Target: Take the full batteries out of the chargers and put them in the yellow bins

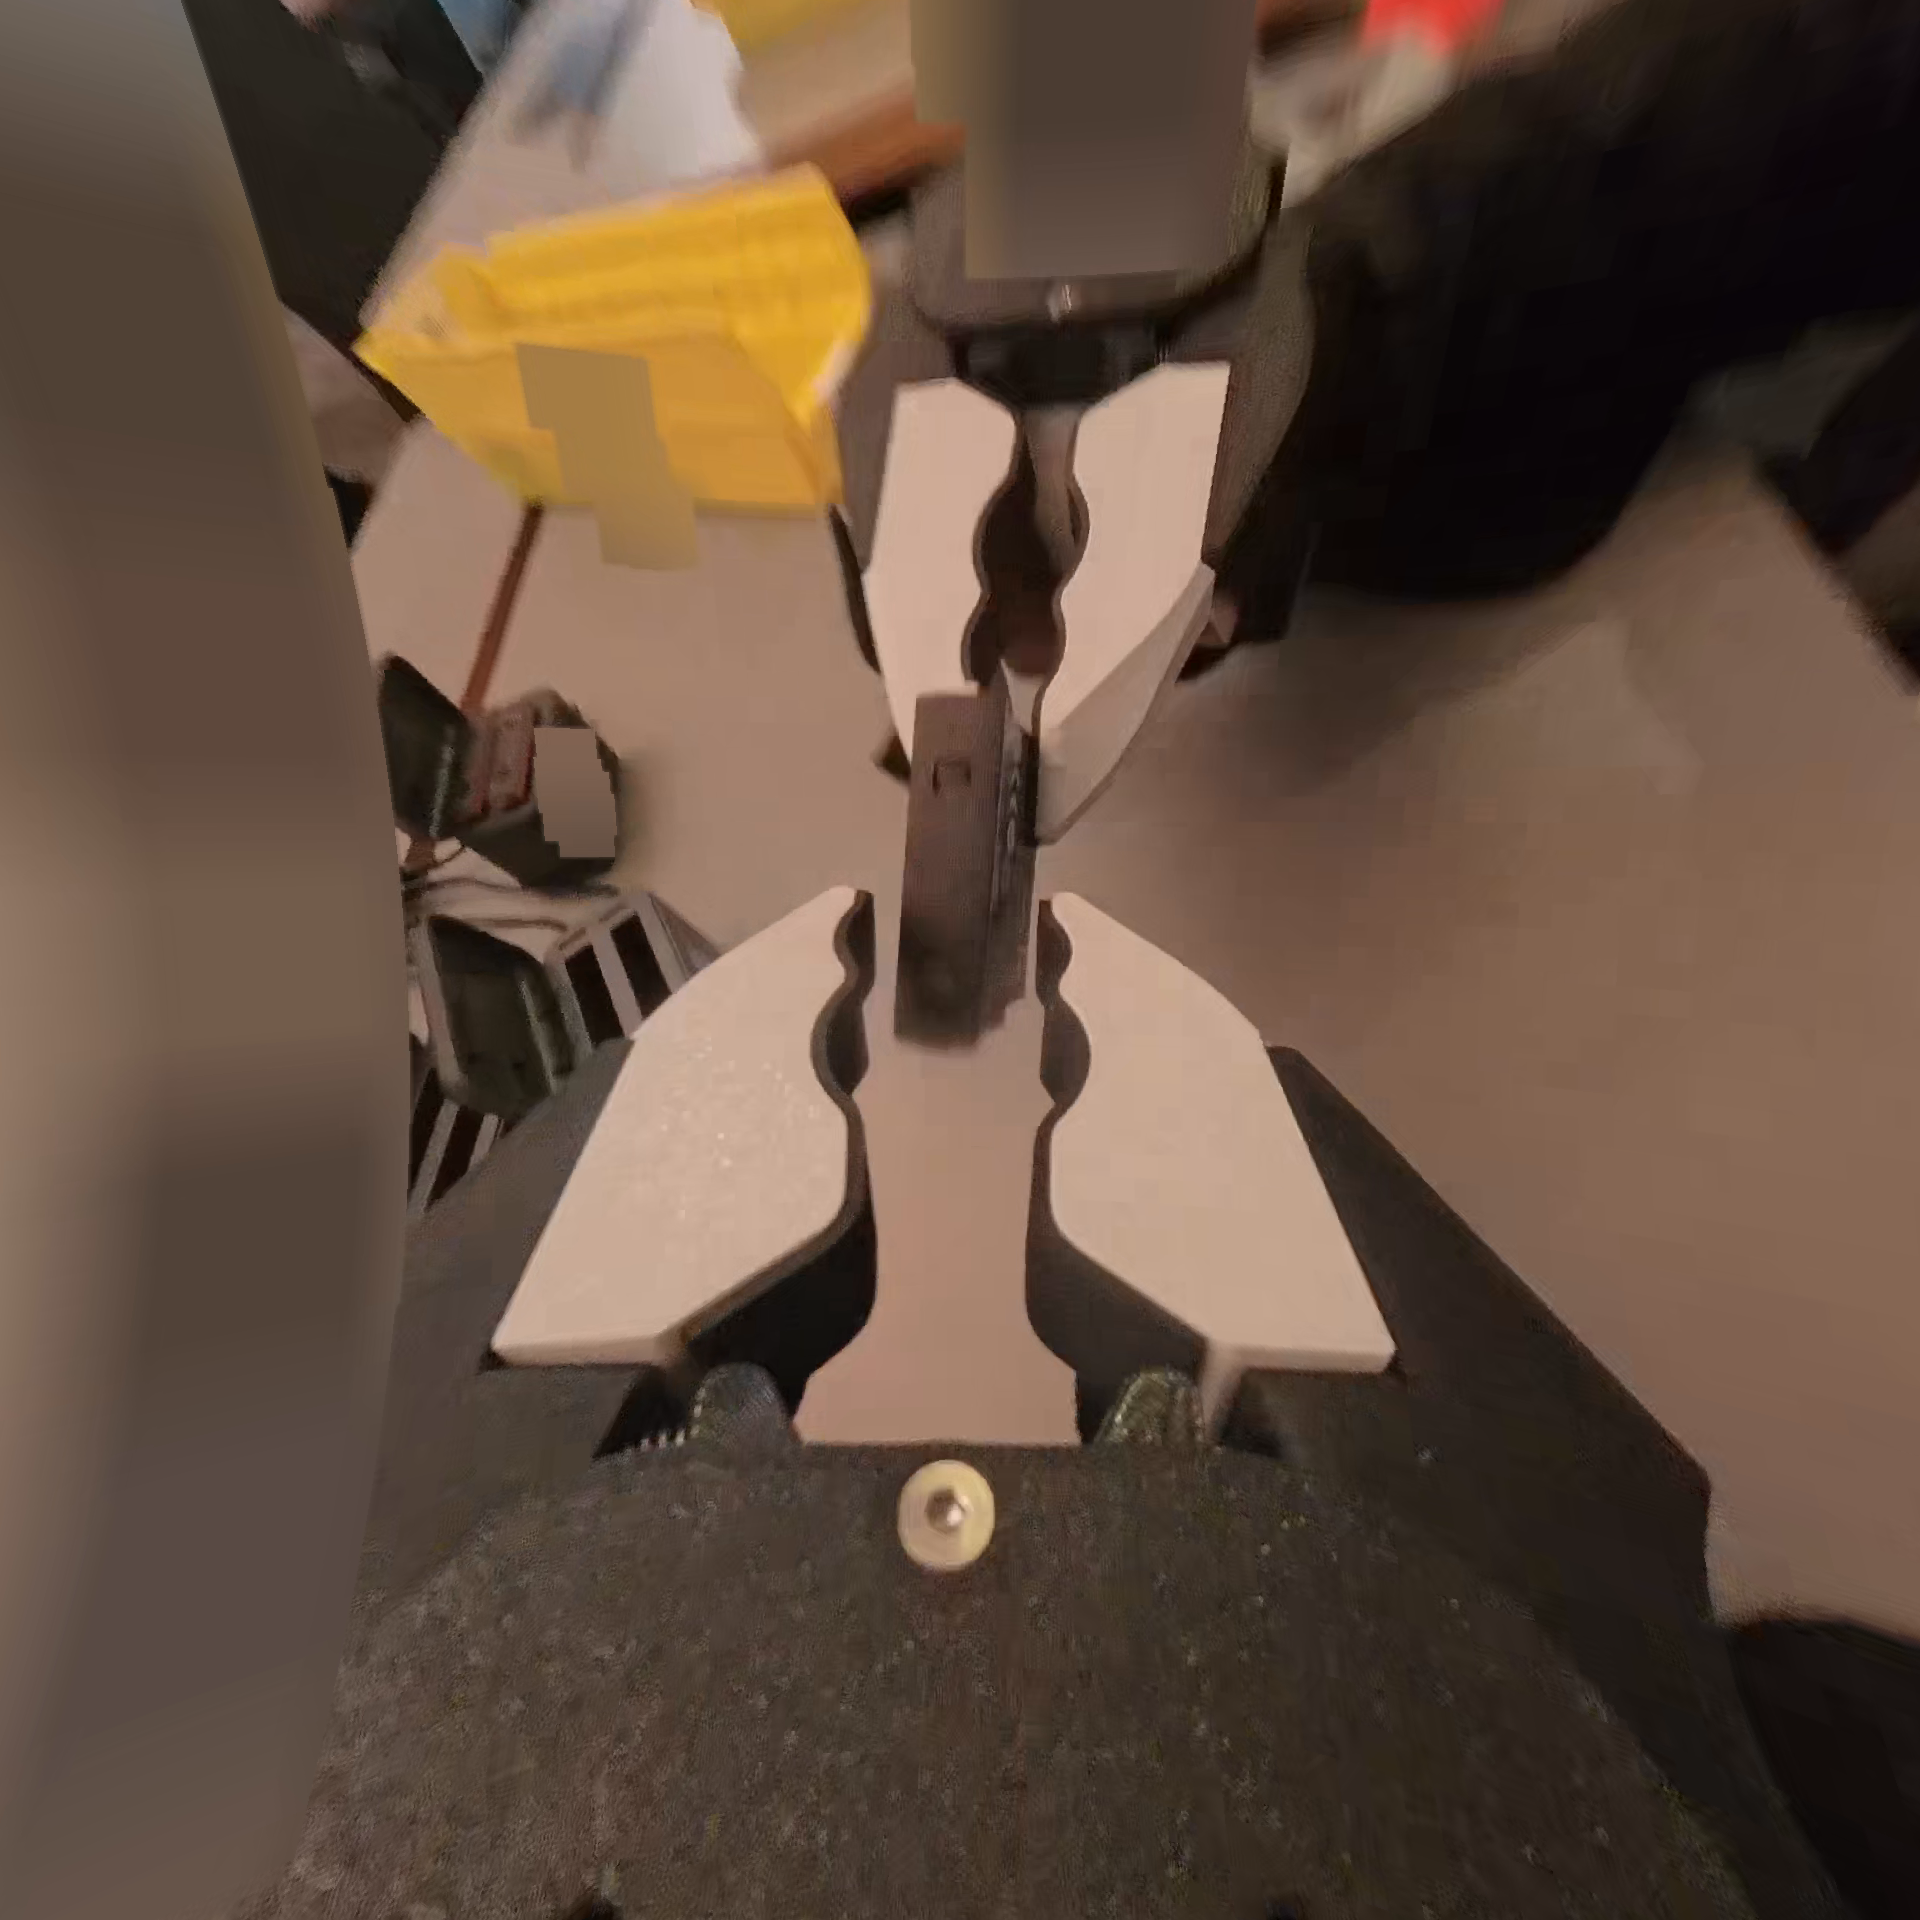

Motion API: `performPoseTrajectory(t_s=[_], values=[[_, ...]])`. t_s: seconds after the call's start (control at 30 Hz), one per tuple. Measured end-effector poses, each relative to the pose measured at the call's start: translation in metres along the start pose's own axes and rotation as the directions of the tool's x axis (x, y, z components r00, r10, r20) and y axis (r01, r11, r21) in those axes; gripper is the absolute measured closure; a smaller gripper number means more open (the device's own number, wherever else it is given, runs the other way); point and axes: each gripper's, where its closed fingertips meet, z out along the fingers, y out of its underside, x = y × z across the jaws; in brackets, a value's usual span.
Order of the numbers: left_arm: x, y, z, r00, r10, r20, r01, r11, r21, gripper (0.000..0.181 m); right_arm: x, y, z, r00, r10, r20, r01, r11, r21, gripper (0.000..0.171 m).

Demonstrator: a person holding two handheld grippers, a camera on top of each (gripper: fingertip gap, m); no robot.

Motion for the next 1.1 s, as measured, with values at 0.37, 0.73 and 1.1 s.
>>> performPoseTrajectory(t_s=[0.37,0.73,1.1], values=[[0.011,-0.041,0.005,0.926,-0.330,-0.184,0.378,0.825,0.421,0.169,-0.003,-0.033,-0.026,0.953,0.236,0.190,-0.287,0.904,0.318,0.161],[0.014,-0.026,0.010,0.915,-0.345,-0.209,0.401,0.837,0.373,0.170,-0.003,-0.013,-0.022,0.985,0.133,0.107,-0.151,0.971,0.184,0.157],[0.004,-0.012,-0.004,0.987,-0.160,-0.027,0.162,0.976,0.148,0.154,-0.005,0.007,-0.019,0.998,0.016,0.065,-0.018,1.000,0.023,0.161]])
